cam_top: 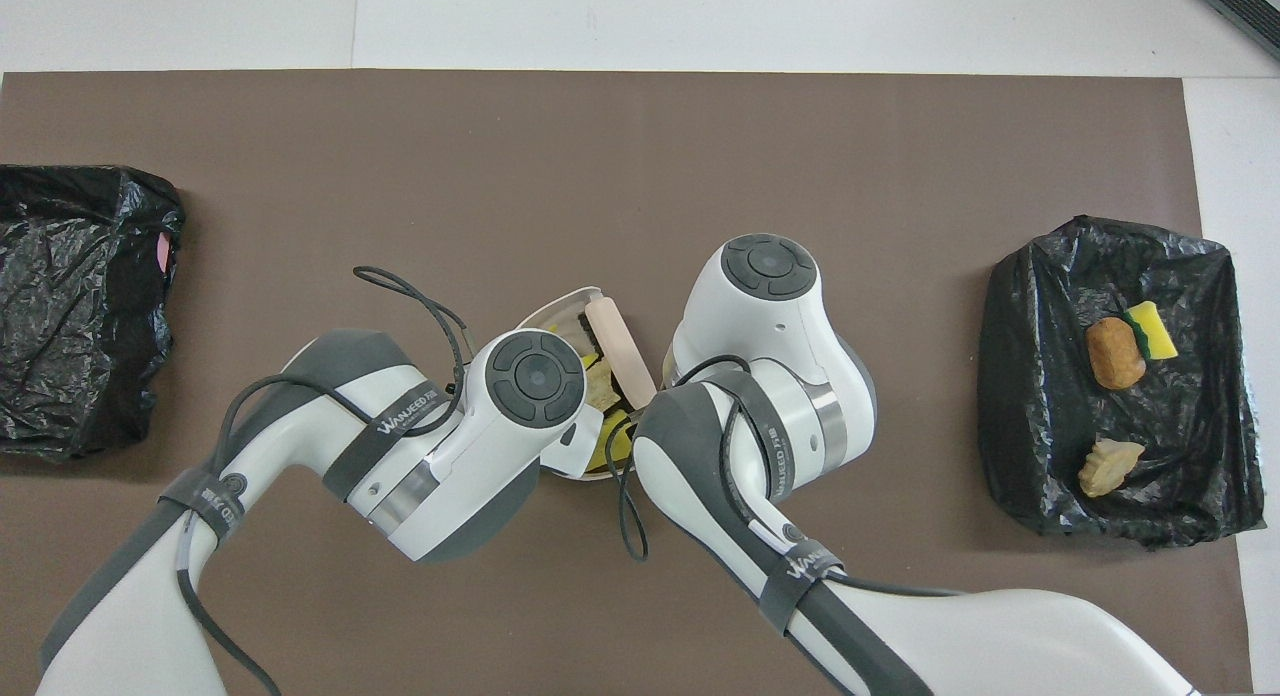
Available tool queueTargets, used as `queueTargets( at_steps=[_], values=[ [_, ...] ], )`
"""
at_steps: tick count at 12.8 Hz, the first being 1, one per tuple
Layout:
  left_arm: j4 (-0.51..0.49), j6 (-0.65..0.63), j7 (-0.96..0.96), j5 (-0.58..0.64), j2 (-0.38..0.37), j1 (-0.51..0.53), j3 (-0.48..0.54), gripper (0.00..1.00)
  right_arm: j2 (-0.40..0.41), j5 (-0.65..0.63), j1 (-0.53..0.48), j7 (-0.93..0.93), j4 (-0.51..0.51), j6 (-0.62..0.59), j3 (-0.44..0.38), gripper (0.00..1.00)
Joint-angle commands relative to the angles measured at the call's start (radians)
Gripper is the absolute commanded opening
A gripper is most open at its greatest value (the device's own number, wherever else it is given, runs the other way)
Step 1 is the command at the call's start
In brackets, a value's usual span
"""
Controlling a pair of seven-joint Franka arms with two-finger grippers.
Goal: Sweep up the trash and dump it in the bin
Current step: 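Sweep the remaining pieces into the dustpan with the right gripper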
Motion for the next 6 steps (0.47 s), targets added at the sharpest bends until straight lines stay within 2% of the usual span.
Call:
queueTargets(
  at_steps=[1, 3, 6],
  values=[
    [-0.022, 0.0, 0.101, -0.004, -0.032, 0.021, 0.001, 0.0, -0.098, 0.023, -0.013, 0.141, -0.011, -0.049, 0.003, 0.0],
    [-0.02, 0.0, 0.153, -0.004, -0.058, 0.02, 0.019, 0.0, -0.147, 0.002, -0.013, 0.253, -0.011, -0.064, -0.005, 0.0],
    [-0.032, -0.009, 0.247, -0.004, -0.141, 0.02, 0.076, 0.0, -0.173, -0.096, -0.039, 0.284, -0.016, -0.087, -0.006, 0.0]
  ],
)
